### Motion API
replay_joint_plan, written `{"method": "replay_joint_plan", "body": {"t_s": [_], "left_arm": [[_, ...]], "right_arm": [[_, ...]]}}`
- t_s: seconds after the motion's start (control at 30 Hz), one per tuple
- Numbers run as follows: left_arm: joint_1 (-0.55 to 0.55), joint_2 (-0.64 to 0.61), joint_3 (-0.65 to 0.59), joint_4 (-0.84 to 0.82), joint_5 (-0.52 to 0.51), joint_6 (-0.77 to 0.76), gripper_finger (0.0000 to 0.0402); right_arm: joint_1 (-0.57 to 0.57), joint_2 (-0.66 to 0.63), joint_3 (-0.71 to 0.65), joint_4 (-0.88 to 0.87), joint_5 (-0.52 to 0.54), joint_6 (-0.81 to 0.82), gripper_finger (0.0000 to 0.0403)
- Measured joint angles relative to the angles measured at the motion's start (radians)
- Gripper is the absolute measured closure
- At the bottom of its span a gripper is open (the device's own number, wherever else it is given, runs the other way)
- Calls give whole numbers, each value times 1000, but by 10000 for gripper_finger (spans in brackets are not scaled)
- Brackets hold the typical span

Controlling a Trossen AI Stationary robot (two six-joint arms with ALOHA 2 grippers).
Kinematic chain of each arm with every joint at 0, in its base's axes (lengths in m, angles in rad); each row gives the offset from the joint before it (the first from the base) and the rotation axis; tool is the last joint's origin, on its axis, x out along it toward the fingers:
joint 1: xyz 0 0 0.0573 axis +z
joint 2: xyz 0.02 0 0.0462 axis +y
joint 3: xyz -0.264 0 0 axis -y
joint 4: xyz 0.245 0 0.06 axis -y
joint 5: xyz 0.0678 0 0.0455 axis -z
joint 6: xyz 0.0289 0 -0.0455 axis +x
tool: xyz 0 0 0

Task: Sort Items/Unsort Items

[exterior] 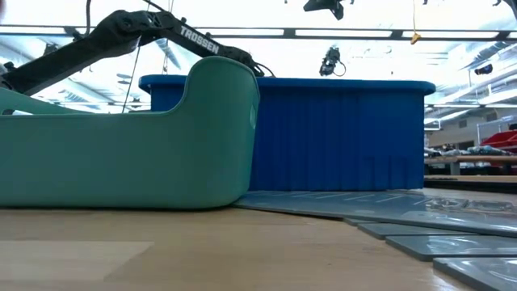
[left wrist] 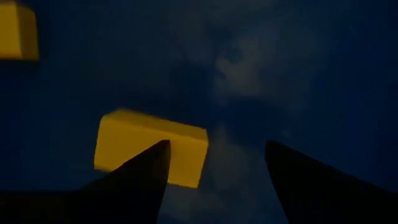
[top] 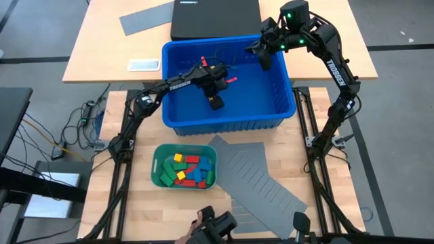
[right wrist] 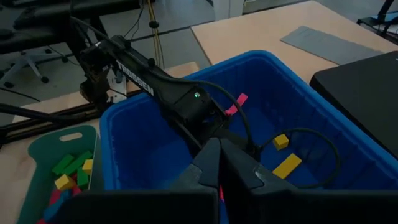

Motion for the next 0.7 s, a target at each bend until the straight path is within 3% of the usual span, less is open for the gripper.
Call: {"method": "replay_joint_plan", "body": {"t_s": [0.2,0.4,0.5,0.7], "left_arm": [[-1,-2,20,-94,-22,-7,133],[-8,-2,30,-238,-171,57,141],[-8,-2,53,-276,-147,-83,144],[3,-4,69,-251,-36,-539,141]], "right_arm": [[0,0,0,0,0,0,397],[0,0,0,-5,0,0,400],[0,0,0,-11,0,0,401],[0,0,0,-14,0,0,397]]}}
